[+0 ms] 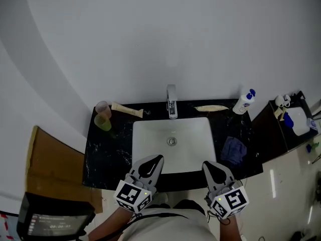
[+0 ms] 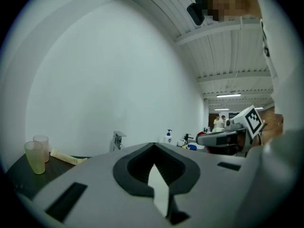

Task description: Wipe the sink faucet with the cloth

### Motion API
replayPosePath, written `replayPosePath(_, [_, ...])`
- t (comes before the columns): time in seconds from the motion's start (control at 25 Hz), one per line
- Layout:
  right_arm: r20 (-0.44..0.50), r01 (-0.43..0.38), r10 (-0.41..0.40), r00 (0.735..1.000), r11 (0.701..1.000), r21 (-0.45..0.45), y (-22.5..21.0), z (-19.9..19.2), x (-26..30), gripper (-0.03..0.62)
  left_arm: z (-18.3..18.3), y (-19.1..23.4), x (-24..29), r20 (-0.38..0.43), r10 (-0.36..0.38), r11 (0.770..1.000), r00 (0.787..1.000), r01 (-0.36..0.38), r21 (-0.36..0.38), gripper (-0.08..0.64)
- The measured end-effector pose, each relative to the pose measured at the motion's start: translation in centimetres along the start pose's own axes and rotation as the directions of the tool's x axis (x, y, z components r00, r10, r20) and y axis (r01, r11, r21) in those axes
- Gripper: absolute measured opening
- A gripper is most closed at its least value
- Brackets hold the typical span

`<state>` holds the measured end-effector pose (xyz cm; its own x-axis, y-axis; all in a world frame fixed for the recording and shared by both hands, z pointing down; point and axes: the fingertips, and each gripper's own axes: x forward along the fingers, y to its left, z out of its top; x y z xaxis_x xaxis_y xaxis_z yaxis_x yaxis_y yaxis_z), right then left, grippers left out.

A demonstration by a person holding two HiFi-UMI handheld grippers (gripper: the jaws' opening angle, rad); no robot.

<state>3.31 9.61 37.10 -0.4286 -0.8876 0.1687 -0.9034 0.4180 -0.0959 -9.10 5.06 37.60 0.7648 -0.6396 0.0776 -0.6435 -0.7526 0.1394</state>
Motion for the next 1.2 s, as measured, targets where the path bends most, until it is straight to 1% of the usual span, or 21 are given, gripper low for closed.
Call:
replayPosePath(0.12, [-0.009,0.014,-0.014,1.000,1.000,0.014,-1.0,-0.2,1.1,0.002,-0.2,1.0,1.5,-0.012,-0.014,1.000,1.000,0.014,0.001,0.000])
replayPosePath(0.28, [-0.024,0.010,-0.009,1.000,1.000,0.026,-2.4,-0.5,2.1,0.002,-0.8,1.0,3.5,-0.034,-0.029,0.999,0.999,0.029,-0.016,0.000])
replayPosePath(0.44, [-0.056,0.009,-0.006,0.998,0.999,0.047,-5.0,-1.3,2.5,0.002,-1.3,0.8,5.8,-0.061,-0.023,0.999,0.998,0.021,-0.029,0.000])
replayPosePath(0.52, [-0.076,0.035,-0.031,0.997,0.998,0.053,-7.2,-1.8,1.9,0.002,-1.3,0.3,6.8,-0.066,-0.030,0.999,0.997,0.027,-0.038,0.000])
replayPosePath(0.6, [-0.091,0.094,-0.090,0.992,0.995,0.045,-10.3,-2.4,1.1,0.002,-1.4,-0.2,8.1,-0.072,-0.050,0.998,0.996,0.047,-0.042,0.000])
replayPosePath(0.68, [-0.121,0.184,-0.179,0.976,0.982,0.034,-14.0,-3.9,-0.2,0.002,-1.6,-1.3,9.5,-0.081,-0.093,0.995,0.992,0.089,-0.054,0.000])
replayPosePath(0.72, [-0.148,0.235,-0.228,0.962,0.972,0.031,-16.0,-5.3,-0.9,0.002,-1.7,-2.0,10.3,-0.086,-0.119,0.992,0.989,0.115,-0.059,0.000])
replayPosePath(0.8, [-0.223,0.323,-0.310,0.924,0.946,0.024,-19.8,-8.6,-2.3,0.003,-2.1,-3.6,12.1,-0.096,-0.174,0.983,0.980,0.169,-0.066,0.000])
replayPosePath(0.88, [-0.306,0.368,-0.347,0.887,0.930,0.014,-22.5,-11.8,-3.3,0.013,-2.2,-5.8,14.1,-0.104,-0.235,0.971,0.967,0.228,-0.071,0.000])
replayPosePath(0.96, [-0.377,0.375,-0.347,0.859,0.927,0.002,-24.1,-14.2,-3.9,0.101,-1.8,-8.4,16.2,-0.114,-0.293,0.956,0.949,0.287,-0.069,0.000])
replayPosePath(1.08, [-0.432,0.356,-0.332,0.838,0.934,-0.028,-25.1,-15.9,-3.6,0.194,-2.1,-11.9,18.4,-0.124,-0.382,0.924,0.916,0.376,-0.067,0.000])
replayPosePath(1.12, [-0.448,0.346,-0.325,0.833,0.938,-0.038,-25.2,-16.4,-3.4,0.263,-2.3,-12.9,18.8,-0.130,-0.405,0.914,0.905,0.400,-0.066,0.000])
replayPosePath(1.16, [-0.466,0.336,-0.320,0.825,0.940,-0.050,-25.4,-16.8,-3.2,0.306,-2.4,-13.9,19.2,-0.135,-0.425,0.905,0.895,0.420,-0.065,0.000])
replayPosePath(1.2, [-0.487,0.330,-0.318,0.813,0.942,-0.063,-25.7,-17.3,-3.0,0.316,-2.7,-14.7,19.5,-0.137,-0.442,0.897,0.887,0.437,-0.065,0.000])
